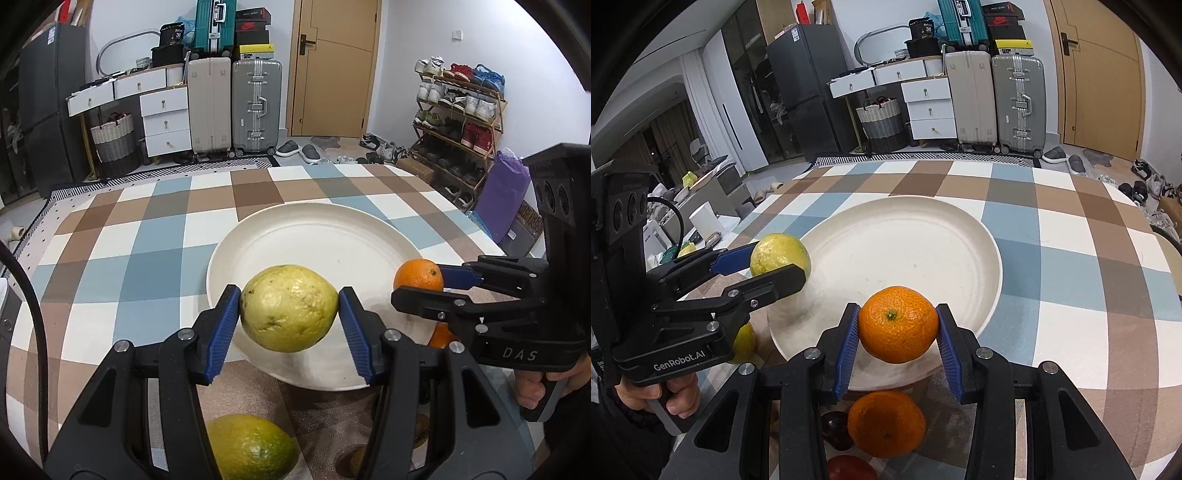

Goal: Organize fruits
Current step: 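Lower the pomelo and tangerine into the white plate and open both tools, then withdraw both tools from the plate toward the red tomatoes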

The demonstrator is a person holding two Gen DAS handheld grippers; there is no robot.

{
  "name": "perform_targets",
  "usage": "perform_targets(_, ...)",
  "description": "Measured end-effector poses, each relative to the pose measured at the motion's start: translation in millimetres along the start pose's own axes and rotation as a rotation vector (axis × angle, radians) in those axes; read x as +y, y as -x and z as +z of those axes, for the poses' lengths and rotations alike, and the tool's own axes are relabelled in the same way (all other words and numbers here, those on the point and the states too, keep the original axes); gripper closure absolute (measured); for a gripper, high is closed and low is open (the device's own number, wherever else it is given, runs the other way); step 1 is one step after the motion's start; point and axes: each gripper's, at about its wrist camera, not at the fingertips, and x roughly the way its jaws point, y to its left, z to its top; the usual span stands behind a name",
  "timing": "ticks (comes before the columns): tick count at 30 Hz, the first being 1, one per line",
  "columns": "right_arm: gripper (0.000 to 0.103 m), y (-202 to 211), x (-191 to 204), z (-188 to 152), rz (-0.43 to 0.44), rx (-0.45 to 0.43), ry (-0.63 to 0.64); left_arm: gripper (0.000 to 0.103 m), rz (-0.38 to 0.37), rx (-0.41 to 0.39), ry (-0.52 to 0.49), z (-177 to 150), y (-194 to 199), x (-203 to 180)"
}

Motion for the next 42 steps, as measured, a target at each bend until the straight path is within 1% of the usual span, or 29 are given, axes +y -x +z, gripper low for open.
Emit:
perform_targets(7,0.061,-5.7,-0.2,-1.6,-0.014,0.015,0.001,0.051,0.011,0.015,-0.010,-3.0,-5.2,-2.3)
perform_targets(21,0.061,-6.6,2.5,-2.1,-0.025,0.007,0.011,0.051,0.018,0.034,-0.008,-6.0,-8.7,-1.8)
perform_targets(25,0.059,-5.1,3.7,-2.7,-0.026,0.000,0.015,0.051,0.021,0.037,-0.013,-6.6,-8.8,-2.3)
perform_targets(30,0.054,0.1,2.7,-2.1,-0.029,-0.023,0.010,0.051,0.009,0.001,-0.003,-4.2,0.1,-0.6)
perform_targets(32,0.052,3.7,2.1,-2.4,-0.040,-0.035,0.010,0.048,0.003,0.003,0.005,-3.4,3.2,1.0)
perform_targets(33,0.047,5.8,1.4,-2.7,-0.042,-0.040,0.006,0.042,0.005,0.003,0.008,-3.5,4.9,1.8)
perform_targets(34,0.040,7.7,0.4,-3.2,-0.040,-0.044,0.001,0.035,0.009,-0.004,0.011,-4.3,8.7,3.0)
perform_targets(35,0.036,10.1,-0.2,-3.8,-0.040,-0.051,-0.004,0.031,0.013,-0.012,0.013,-5.1,11.9,3.9)
perform_targets(36,0.032,12.9,-0.7,-4.2,-0.042,-0.058,-0.008,0.024,0.018,-0.021,0.017,-5.9,15.8,5.1)
perform_targets(37,0.029,16.4,-0.8,-4.7,-0.045,-0.066,-0.011,0.021,0.020,-0.031,0.022,-6.9,20.4,6.3)
perform_targets(38,0.027,19.5,-0.6,-5.2,-0.045,-0.071,-0.013,0.021,0.019,-0.040,0.026,-8.0,25.6,7.8)
perform_targets(40,0.015,25.4,-0.4,-6.9,-0.048,-0.084,-0.017,0.020,0.020,-0.045,0.030,-9.3,33.7,9.8)
perform_targets(42,0.011,32.8,-0.3,-10.3,-0.053,-0.103,-0.029,0.018,0.032,-0.049,0.037,-12.8,43.0,12.2)
